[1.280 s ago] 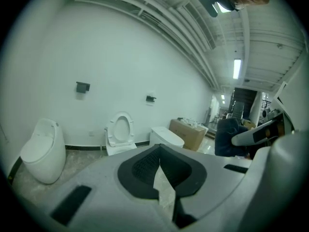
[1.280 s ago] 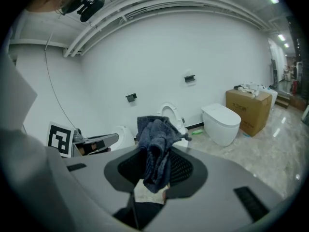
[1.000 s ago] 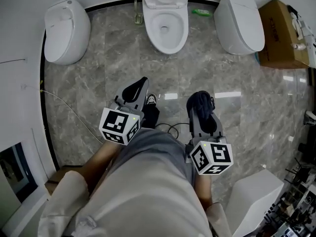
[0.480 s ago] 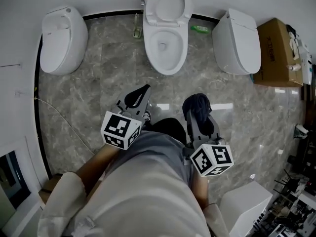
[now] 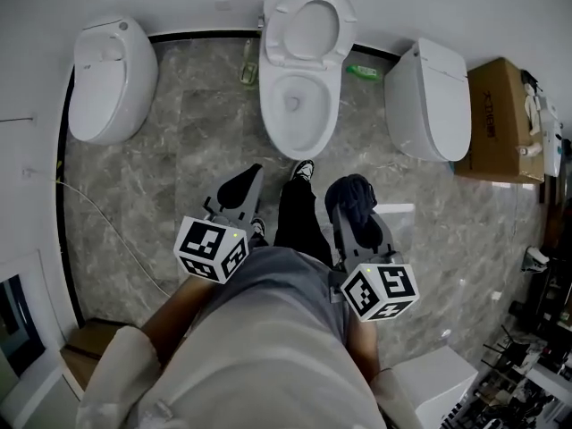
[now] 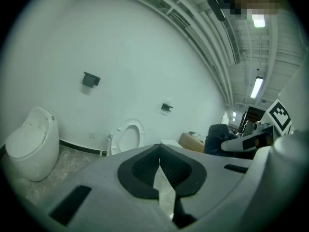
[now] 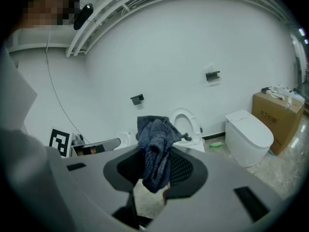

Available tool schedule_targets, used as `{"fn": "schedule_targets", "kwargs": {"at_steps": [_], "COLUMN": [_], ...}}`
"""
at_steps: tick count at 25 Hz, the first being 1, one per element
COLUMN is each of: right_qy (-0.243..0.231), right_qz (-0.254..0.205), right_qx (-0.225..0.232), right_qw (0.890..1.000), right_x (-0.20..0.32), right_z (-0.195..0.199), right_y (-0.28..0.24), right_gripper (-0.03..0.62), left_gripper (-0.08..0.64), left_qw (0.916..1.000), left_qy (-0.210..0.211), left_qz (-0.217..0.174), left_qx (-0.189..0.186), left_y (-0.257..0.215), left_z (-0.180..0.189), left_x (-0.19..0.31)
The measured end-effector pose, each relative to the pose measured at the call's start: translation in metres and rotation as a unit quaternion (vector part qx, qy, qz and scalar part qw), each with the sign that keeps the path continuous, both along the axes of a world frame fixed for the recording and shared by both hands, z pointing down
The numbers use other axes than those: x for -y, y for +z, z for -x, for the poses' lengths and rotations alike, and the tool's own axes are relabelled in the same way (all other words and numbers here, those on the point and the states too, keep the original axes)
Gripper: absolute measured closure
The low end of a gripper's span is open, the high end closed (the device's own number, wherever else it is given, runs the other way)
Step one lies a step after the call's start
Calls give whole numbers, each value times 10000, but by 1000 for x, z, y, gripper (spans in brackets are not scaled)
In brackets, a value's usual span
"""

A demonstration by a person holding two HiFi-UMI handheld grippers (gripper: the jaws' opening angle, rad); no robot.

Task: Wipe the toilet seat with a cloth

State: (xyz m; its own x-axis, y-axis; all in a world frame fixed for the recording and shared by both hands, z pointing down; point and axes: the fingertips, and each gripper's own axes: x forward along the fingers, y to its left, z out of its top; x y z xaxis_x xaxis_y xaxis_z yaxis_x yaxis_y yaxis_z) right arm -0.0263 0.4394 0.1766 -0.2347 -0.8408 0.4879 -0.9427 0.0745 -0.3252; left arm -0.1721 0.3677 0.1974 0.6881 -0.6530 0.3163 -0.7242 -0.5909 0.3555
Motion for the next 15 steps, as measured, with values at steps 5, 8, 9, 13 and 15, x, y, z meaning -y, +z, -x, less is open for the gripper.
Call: {"fn": "schedule_targets", "kwargs": {"at_steps": [5,8,9,13,15], "right_qy": [-81,-136,-166,-288,-350], "right_qz": [-43,-85,-121,-258,-273], "right_qx": [-2,76,101,145,143], "right_qw": [10000,9998,9997,9991,9989], "right_x": [57,101,116,172,195], "right_z": [-34,-60,-69,-104,-122], "right_y": [9,11,9,8,10], "right_gripper": [489,488,489,489,489], "left_gripper": [551,551,551,551,551], "left_qw": [9997,9978,9968,9956,9952], "left_qy": [-151,-372,-445,-556,-595], "left_qz": [-68,-200,-255,-312,-313], "left_qx": [196,510,607,686,710], "left_y": [4,3,2,-1,-1], "left_z": [-24,-40,-47,-80,-99], "left_x": [49,89,102,149,170]}}
